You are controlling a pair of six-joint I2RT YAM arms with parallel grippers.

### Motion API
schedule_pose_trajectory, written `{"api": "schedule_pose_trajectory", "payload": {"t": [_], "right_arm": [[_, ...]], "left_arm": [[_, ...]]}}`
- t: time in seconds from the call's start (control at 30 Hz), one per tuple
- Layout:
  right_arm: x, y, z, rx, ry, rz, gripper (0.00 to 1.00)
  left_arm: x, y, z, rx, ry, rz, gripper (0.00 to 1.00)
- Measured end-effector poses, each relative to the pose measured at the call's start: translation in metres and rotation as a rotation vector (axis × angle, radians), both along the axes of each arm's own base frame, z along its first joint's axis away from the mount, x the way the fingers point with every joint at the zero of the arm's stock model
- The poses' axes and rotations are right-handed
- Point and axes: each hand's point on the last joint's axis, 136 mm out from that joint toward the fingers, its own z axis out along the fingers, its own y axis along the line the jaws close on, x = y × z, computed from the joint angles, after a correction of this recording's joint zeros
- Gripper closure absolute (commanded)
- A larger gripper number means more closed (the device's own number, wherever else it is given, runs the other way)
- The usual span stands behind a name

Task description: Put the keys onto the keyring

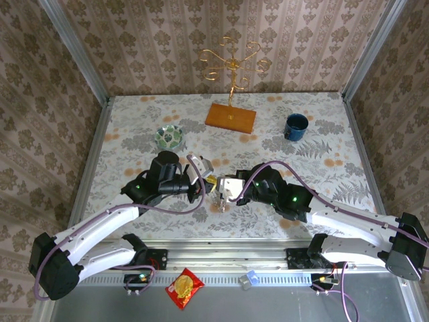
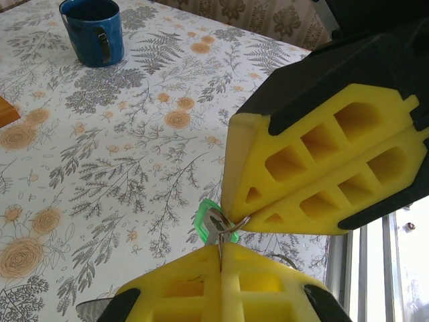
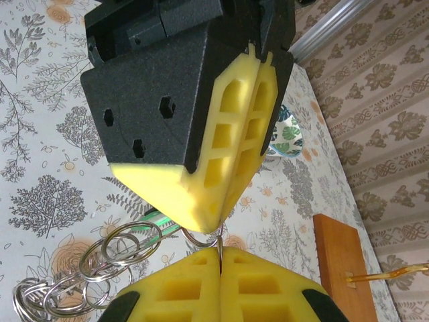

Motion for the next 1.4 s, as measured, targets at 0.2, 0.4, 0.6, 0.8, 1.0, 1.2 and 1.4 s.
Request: {"api": "schedule_pose_trajectory", "payload": {"t": [0.2,0.4,0.6,0.8,1.0,1.2,1.4], "right_arm": [[-0.0001,0.0,-0.0001,0.001,0.003,-0.001,1.0],[-0.0002,0.0001,-0.0002,0.001,0.003,0.0,1.0],[-0.0006,0.0009,-0.0002,0.002,0.006,0.004,1.0],[-0.0005,0.0051,0.0021,0.007,0.012,0.015,1.0],[-0.0014,0.0058,0.0011,0.004,0.019,0.021,1.0],[-0.0022,0.0043,-0.002,-0.008,0.028,0.02,1.0],[-0.0035,0.0022,-0.0021,-0.013,0.03,0.019,1.0]], "left_arm": [[-0.0001,-0.0001,0.0,0.0,-0.002,-0.001,1.0],[-0.0001,0.0,-0.0001,0.001,-0.002,-0.001,1.0],[-0.0001,0.0001,-0.0001,0.001,-0.002,-0.001,1.0],[-0.0002,0.0,-0.0002,0.001,-0.002,-0.002,1.0],[-0.0005,0.0003,-0.001,0.004,0.001,-0.002,1.0],[-0.0011,0.0009,-0.0024,0.009,0.006,-0.002,1.0],[-0.0005,0.0013,-0.0028,0.012,0.005,0.002,1.0]]}}
